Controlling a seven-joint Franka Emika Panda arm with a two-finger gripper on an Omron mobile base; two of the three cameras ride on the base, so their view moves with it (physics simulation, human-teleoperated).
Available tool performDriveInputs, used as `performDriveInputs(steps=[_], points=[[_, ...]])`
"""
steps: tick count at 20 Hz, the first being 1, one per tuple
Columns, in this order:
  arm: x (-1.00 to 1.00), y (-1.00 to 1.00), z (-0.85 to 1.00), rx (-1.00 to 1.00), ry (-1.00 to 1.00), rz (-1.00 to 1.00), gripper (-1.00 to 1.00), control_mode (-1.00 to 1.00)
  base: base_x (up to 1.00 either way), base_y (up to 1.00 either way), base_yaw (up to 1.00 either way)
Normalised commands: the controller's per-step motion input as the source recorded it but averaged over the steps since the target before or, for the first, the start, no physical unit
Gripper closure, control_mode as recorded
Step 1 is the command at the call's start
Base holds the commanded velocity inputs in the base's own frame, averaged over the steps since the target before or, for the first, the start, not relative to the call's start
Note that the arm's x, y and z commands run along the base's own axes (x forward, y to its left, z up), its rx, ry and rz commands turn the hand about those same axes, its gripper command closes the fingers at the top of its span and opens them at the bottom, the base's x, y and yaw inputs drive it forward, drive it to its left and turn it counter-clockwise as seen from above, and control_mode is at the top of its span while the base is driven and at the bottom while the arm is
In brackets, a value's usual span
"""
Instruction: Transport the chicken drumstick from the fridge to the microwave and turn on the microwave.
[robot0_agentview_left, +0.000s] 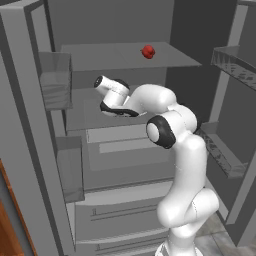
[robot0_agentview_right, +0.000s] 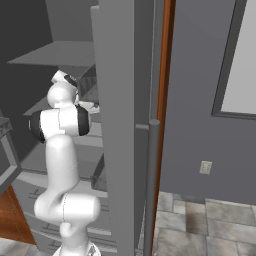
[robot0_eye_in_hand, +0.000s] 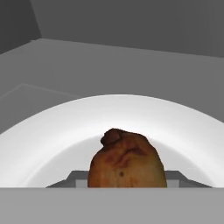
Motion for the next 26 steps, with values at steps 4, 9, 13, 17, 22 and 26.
performDriveInputs(steps=[4, 9, 13, 17, 22, 26], points=[[0.00, 0.00, -0.23, 0.00, 0.00, 0.00, 1.00, -1.00, 0.00, 0.00, 0.00], [0.00, 0.00, -0.08, 0.00, 0.00, 0.00, 1.00, -1.00, 0.00, 0.00, 0.00], [-0.04, 0.00, 0.00, 0.02, 0.00, 0.00, 1.00, -1.00, 0.00, 0.00, 0.00], [-0.03, 0.00, 0.00, 0.02, 0.00, 0.00, 1.00, -1.00, 0.00, 0.00, 0.00], [-0.13, 0.00, 0.00, 0.01, 0.00, 0.00, 1.00, -1.00, 0.00, 0.00, 0.00], [-0.19, 0.00, 0.00, 0.00, 0.00, 0.00, 1.00, -1.00, 0.00, 0.00, 0.00]])
